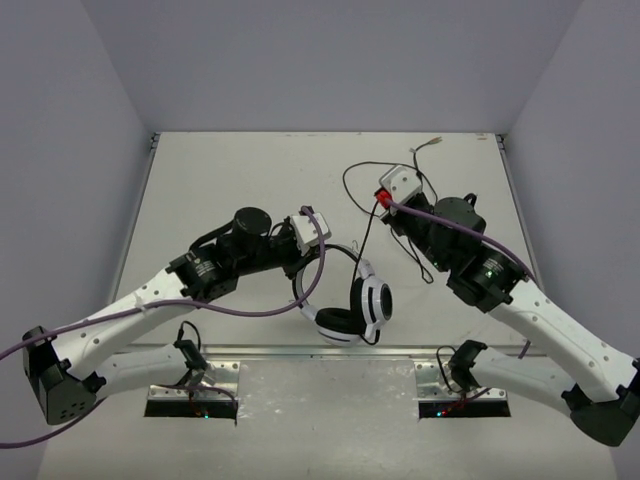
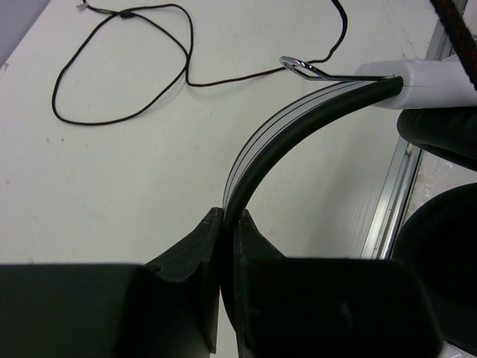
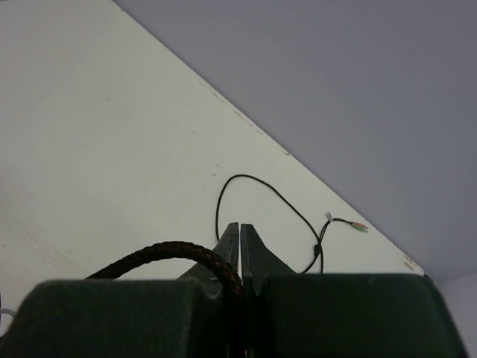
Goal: Wrap the headphones
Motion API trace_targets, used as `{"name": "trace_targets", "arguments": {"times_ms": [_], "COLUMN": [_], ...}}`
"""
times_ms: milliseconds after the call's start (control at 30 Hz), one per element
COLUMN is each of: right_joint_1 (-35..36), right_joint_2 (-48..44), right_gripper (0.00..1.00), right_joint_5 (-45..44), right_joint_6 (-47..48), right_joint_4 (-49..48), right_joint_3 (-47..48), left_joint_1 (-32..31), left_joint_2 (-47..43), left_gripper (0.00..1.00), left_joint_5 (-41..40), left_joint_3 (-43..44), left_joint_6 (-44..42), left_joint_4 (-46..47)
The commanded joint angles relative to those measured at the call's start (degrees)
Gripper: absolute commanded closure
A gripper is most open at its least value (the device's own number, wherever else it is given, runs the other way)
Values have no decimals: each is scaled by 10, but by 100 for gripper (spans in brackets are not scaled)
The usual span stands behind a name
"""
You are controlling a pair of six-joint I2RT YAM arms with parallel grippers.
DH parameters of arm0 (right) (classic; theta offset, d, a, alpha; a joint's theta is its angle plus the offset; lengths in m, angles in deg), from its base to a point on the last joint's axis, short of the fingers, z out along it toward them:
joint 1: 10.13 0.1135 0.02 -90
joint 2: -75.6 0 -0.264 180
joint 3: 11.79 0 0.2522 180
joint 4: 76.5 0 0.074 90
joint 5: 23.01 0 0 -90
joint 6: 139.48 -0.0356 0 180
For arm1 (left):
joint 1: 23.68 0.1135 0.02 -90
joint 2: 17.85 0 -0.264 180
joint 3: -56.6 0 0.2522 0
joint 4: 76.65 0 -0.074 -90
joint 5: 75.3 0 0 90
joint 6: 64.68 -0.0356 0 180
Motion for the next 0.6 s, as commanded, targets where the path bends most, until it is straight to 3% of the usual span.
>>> {"name": "trace_targets", "arguments": {"times_ms": [0,333,567], "right_joint_1": [-5,-43,-69], "right_joint_2": [7,28,71], "right_gripper": [99,99,99], "right_joint_5": [-21,37,118], "right_joint_6": [-6,-50,-101], "right_joint_4": [-17,-17,-19], "right_joint_3": [32,-15,-35], "left_joint_1": [-4,-4,-4], "left_joint_2": [-12,-59,-82], "left_gripper": [99,99,99], "left_joint_5": [4,75,60], "left_joint_3": [24,36,63], "left_joint_6": [29,72,99], "left_joint_4": [49,83,91]}}
